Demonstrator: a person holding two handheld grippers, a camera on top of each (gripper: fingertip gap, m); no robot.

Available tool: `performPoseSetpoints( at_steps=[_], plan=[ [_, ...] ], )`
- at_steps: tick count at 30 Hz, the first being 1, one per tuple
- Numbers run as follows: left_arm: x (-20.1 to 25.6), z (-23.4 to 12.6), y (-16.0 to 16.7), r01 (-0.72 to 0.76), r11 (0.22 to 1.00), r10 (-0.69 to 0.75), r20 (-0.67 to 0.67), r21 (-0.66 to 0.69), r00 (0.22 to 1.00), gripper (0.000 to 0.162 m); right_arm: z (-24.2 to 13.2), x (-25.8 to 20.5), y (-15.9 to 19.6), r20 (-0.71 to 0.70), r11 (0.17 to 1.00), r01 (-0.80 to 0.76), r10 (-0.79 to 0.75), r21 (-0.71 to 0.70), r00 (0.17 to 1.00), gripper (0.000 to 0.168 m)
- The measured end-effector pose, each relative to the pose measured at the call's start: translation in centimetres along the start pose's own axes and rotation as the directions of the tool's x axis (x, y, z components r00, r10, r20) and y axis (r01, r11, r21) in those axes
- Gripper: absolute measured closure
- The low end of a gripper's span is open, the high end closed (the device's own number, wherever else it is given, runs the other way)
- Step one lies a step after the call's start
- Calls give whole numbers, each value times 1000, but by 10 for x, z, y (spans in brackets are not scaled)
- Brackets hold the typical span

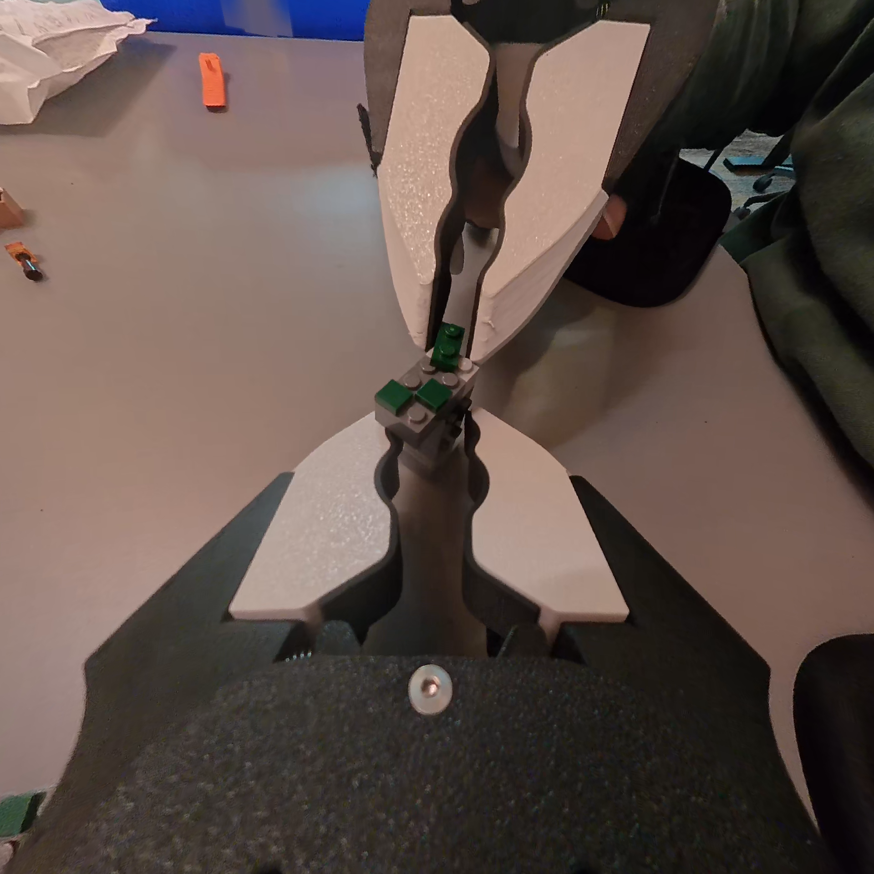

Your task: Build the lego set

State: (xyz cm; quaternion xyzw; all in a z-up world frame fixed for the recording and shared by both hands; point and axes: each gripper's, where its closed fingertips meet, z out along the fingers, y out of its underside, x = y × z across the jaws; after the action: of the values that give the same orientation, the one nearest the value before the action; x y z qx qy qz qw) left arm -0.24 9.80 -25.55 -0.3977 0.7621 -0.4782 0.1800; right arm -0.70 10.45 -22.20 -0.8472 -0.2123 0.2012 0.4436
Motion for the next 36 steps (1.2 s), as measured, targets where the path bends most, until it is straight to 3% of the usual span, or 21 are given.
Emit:
performPoseSetpoints(
  at_steps=[36],
  plan=[
    [-3, 4, -1, 22, 1000, -22, 86, -2, 996, 139, -3, 5, -4, -30, 992, -116, 118, 47, 993, 158]
  ],
)
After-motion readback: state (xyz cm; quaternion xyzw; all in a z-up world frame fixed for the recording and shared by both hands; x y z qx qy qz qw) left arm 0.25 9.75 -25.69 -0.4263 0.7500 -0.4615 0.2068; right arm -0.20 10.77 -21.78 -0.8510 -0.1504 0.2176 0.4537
